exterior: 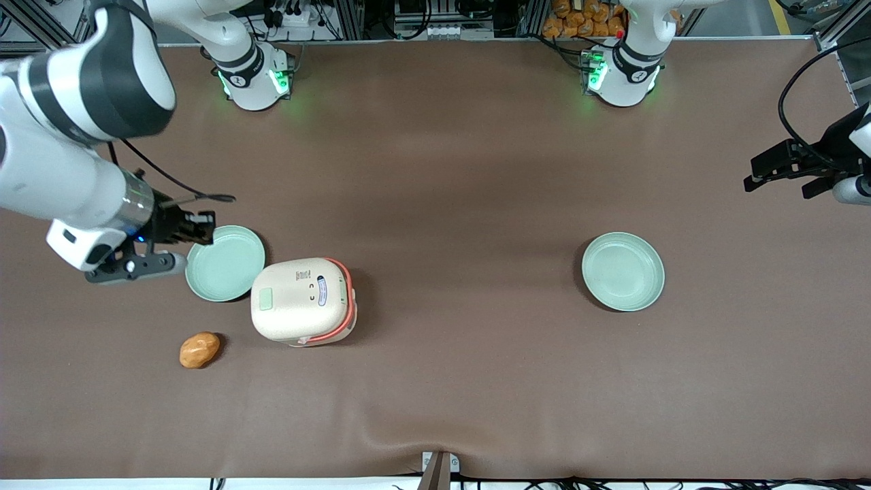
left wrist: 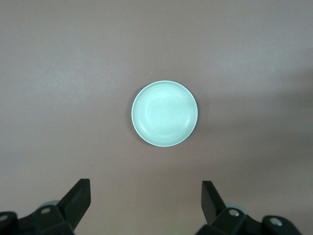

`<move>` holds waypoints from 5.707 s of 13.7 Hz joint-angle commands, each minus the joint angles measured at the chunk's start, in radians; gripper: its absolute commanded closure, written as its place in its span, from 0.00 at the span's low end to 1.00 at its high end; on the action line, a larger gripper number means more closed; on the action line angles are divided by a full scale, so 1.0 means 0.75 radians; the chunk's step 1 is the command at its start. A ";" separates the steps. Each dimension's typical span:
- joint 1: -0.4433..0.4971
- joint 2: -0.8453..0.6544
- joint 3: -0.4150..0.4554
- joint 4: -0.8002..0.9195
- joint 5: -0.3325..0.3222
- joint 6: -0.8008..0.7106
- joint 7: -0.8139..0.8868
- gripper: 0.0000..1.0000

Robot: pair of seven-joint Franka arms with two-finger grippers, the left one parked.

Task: Press rice cooker button with right arm

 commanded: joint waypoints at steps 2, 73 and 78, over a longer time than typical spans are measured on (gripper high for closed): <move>0.032 0.098 -0.010 0.020 0.025 0.105 0.031 1.00; -0.375 -0.321 0.164 0.104 -0.096 -0.398 -0.095 0.00; -0.402 -0.323 0.174 0.045 -0.227 -0.410 -0.153 0.00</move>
